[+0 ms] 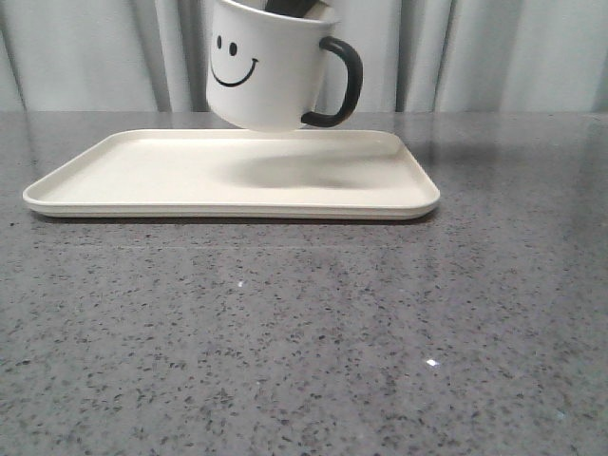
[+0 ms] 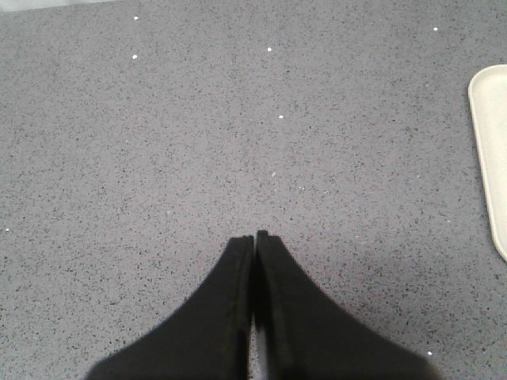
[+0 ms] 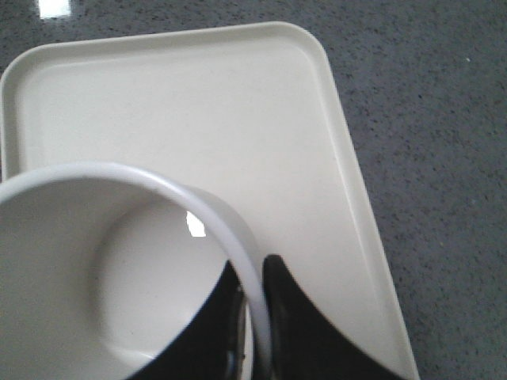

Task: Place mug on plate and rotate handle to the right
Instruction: 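Grip the mug rim with the right gripper, lift and turn it, then lower the turned mug back onto the tray with the right gripper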

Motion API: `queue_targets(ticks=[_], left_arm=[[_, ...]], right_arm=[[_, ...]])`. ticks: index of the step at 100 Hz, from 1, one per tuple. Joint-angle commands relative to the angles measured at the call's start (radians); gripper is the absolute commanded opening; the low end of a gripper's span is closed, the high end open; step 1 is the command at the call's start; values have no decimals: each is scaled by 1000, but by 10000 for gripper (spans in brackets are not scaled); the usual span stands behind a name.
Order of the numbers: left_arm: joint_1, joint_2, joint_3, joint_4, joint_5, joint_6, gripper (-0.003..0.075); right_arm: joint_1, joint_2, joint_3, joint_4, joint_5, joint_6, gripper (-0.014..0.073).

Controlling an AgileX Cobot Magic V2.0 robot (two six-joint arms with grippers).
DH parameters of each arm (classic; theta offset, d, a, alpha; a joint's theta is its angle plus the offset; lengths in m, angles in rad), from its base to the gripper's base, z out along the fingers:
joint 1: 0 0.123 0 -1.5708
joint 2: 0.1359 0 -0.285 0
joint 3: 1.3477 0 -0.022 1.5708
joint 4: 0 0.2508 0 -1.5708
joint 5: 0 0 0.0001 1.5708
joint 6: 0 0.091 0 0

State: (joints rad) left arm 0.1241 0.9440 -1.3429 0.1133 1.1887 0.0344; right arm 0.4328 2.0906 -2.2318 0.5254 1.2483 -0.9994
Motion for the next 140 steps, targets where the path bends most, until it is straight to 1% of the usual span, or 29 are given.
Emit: queue_targets(ticks=[1, 28, 38, 50, 94, 140], left_arm=[[1, -8, -21, -2, -67, -9, -20], [1, -8, -21, -2, -67, -9, -20], [1, -8, -21, -2, -67, -9, -20], [1, -8, -21, -2, -67, -9, -20], [1, -8, -21, -2, -67, -9, -20], [1, -8, -21, -2, -67, -9, -20]], right_arm=[[23, -61, -34, 51, 89, -47, -60], [71, -59, -31, 23, 89, -104, -60], [74, -59, -29, -29, 89, -136, -60], [74, -59, -28, -83, 89, -139, -60], [77, -59, 69, -83, 89, -172, -60], [115, -60, 75, -85, 89, -199, -60]])
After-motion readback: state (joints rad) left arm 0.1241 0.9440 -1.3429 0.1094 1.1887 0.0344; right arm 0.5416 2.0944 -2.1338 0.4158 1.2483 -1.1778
